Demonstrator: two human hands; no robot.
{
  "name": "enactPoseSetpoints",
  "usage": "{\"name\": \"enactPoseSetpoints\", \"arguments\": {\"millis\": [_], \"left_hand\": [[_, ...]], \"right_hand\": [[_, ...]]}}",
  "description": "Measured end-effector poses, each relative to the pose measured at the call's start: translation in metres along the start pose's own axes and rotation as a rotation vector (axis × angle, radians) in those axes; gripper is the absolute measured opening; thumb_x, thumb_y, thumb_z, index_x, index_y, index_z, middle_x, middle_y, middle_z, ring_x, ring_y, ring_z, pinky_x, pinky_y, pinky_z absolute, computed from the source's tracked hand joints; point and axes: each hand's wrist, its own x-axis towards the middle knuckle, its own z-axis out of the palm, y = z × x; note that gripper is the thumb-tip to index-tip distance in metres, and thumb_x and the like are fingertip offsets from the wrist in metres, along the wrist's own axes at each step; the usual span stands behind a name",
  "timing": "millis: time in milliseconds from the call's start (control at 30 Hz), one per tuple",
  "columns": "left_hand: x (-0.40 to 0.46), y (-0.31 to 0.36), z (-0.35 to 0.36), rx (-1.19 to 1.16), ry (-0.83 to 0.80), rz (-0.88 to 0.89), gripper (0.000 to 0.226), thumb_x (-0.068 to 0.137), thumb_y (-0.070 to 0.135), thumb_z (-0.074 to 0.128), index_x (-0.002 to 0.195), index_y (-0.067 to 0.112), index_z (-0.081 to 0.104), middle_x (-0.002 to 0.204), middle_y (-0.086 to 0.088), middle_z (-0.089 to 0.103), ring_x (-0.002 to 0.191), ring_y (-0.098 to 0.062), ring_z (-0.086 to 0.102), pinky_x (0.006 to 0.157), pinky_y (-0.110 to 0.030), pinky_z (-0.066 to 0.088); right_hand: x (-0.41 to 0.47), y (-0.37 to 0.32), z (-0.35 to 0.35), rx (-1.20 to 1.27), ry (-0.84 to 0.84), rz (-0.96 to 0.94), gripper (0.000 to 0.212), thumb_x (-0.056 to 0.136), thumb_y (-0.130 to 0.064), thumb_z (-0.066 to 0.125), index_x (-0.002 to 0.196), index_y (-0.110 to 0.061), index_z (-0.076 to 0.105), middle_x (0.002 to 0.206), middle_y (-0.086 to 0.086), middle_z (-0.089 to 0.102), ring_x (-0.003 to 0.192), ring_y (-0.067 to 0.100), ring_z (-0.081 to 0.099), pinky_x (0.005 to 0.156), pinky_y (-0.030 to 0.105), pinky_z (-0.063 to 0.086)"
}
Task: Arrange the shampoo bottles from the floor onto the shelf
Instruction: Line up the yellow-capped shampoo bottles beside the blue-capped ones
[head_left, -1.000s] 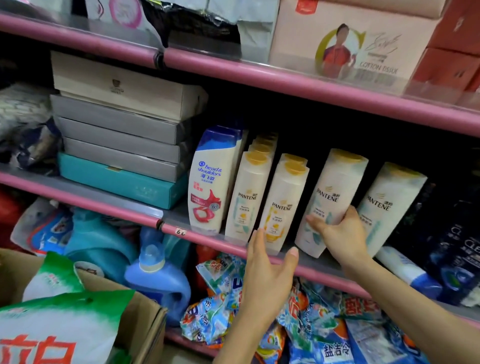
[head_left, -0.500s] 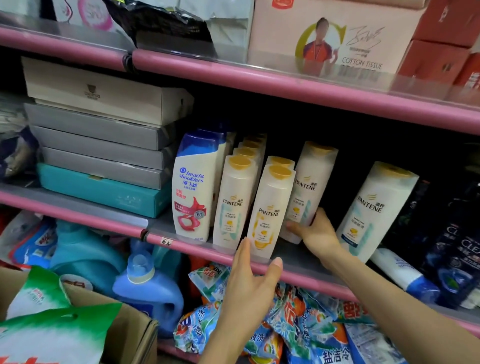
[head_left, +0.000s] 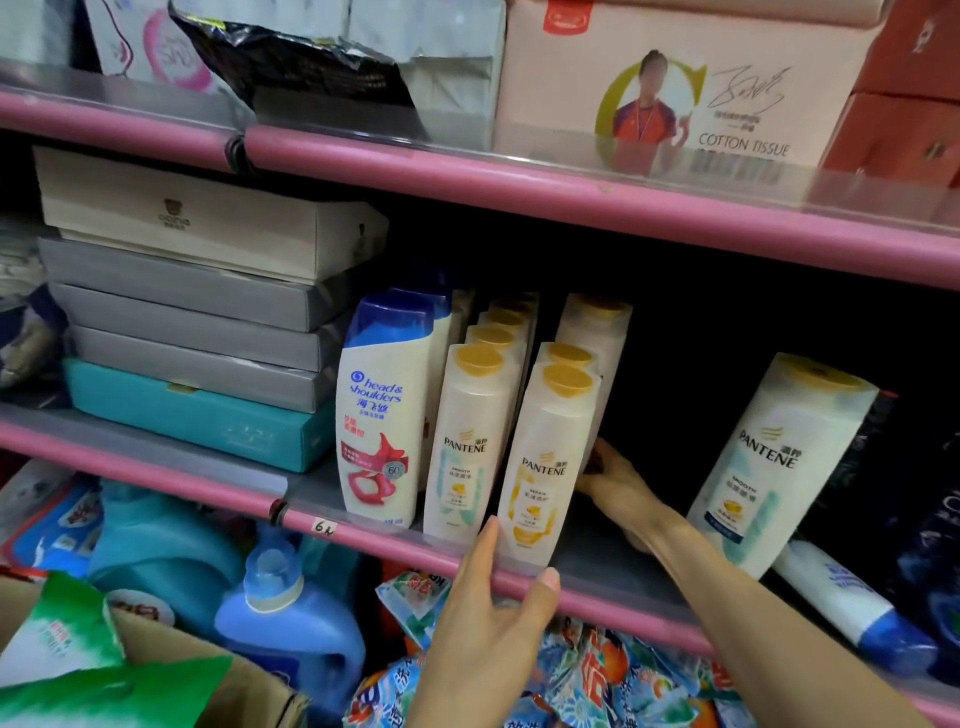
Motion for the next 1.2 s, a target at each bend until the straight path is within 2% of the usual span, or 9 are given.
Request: {"name": "enactPoseSetpoints", "arguments": {"millis": [100, 167, 233, 333, 400, 600, 833, 967, 1200], "left_hand": [[-0.0012, 0.0018, -0.0009, 0.025, 0.0, 0.003, 0.073, 0.084, 0.043, 0.066, 0.144, 0.046, 0.023, 0.136, 0.022, 0.046, 0.091, 0.013, 0.06, 0.096, -0.028, 0.049], [-0.001, 0.0023, -0.0017, 0.047, 0.008, 0.001, 0.073, 0.083, 0.046, 0.064, 0.143, 0.047, 0.023, 0.137, 0.024, 0.043, 0.094, 0.009, 0.061, 0.095, -0.032, 0.051], [-0.0015, 0.004, -0.0021, 0.052, 0.02, -0.013, 0.072, 0.083, 0.046, 0.064, 0.143, 0.048, 0.024, 0.133, 0.026, 0.043, 0.091, 0.007, 0.062, 0.09, -0.035, 0.054], [-0.0027, 0.005, -0.0027, 0.038, 0.021, -0.02, 0.072, 0.083, 0.043, 0.065, 0.143, 0.048, 0.025, 0.113, 0.037, 0.045, 0.08, 0.006, 0.065, 0.077, -0.031, 0.058], [-0.0032, 0.0048, -0.0034, 0.033, 0.015, -0.024, 0.073, 0.084, 0.042, 0.065, 0.143, 0.048, 0.024, 0.108, 0.041, 0.041, 0.078, 0.006, 0.065, 0.068, -0.027, 0.059], [-0.0028, 0.0047, -0.0032, 0.023, 0.007, -0.03, 0.074, 0.084, 0.043, 0.065, 0.144, 0.048, 0.022, 0.122, 0.035, 0.038, 0.089, 0.007, 0.063, 0.075, -0.029, 0.059], [-0.0034, 0.0059, -0.0031, 0.041, 0.008, -0.032, 0.073, 0.085, 0.043, 0.064, 0.144, 0.048, 0.022, 0.123, 0.033, 0.039, 0.085, 0.013, 0.062, 0.087, -0.034, 0.055], [-0.0043, 0.0078, -0.0041, 0.054, 0.007, -0.017, 0.073, 0.085, 0.044, 0.064, 0.144, 0.048, 0.022, 0.114, 0.043, 0.035, 0.081, 0.016, 0.061, 0.088, -0.034, 0.055], [-0.0041, 0.007, -0.0039, 0.045, 0.003, -0.019, 0.073, 0.085, 0.044, 0.063, 0.144, 0.047, 0.021, 0.133, 0.026, 0.042, 0.094, 0.006, 0.062, 0.092, -0.037, 0.053]], "right_hand": [[0.0035, 0.0, -0.0011, -0.029, -0.025, 0.008, 0.063, 0.08, -0.015, 0.074, 0.134, -0.023, 0.045, 0.115, -0.007, 0.057, 0.088, -0.003, 0.056, 0.07, 0.009, 0.044], [0.0032, 0.0012, -0.0005, -0.022, -0.044, 0.005, 0.064, 0.079, -0.014, 0.074, 0.136, -0.021, 0.046, 0.118, -0.005, 0.059, 0.093, 0.0, 0.058, 0.074, 0.01, 0.045], [0.0025, 0.003, 0.0004, -0.004, -0.054, -0.005, 0.065, 0.078, -0.01, 0.074, 0.136, -0.02, 0.046, 0.117, -0.005, 0.06, 0.093, -0.002, 0.058, 0.071, 0.008, 0.048], [0.0016, 0.0044, 0.0005, -0.031, -0.059, -0.015, 0.066, 0.076, -0.011, 0.077, 0.135, -0.019, 0.048, 0.118, -0.006, 0.06, 0.108, 0.01, 0.058, 0.091, 0.023, 0.046], [0.0008, 0.0043, 0.0009, -0.032, -0.064, -0.022, 0.066, 0.076, -0.011, 0.077, 0.134, -0.019, 0.049, 0.119, -0.005, 0.06, 0.111, 0.012, 0.057, 0.096, 0.028, 0.044], [-0.002, 0.0036, 0.0042, -0.046, -0.071, -0.045, 0.059, 0.078, -0.01, 0.074, 0.13, -0.023, 0.052, 0.112, -0.011, 0.062, 0.097, -0.001, 0.057, 0.091, 0.024, 0.044], [-0.0011, 0.0064, 0.0063, -0.064, -0.054, -0.05, 0.056, 0.077, -0.009, 0.074, 0.127, -0.024, 0.055, 0.109, -0.014, 0.061, 0.104, 0.006, 0.057, 0.092, 0.026, 0.045], [0.0001, 0.0075, 0.0049, -0.089, -0.073, -0.036, 0.061, 0.075, -0.008, 0.076, 0.13, -0.023, 0.053, 0.116, -0.01, 0.061, 0.111, 0.009, 0.055, 0.096, 0.028, 0.044], [-0.0006, 0.007, 0.0049, -0.118, -0.089, -0.029, 0.06, 0.077, -0.007, 0.075, 0.131, -0.021, 0.052, 0.117, -0.01, 0.059, 0.116, 0.011, 0.052, 0.097, 0.028, 0.041]]}}
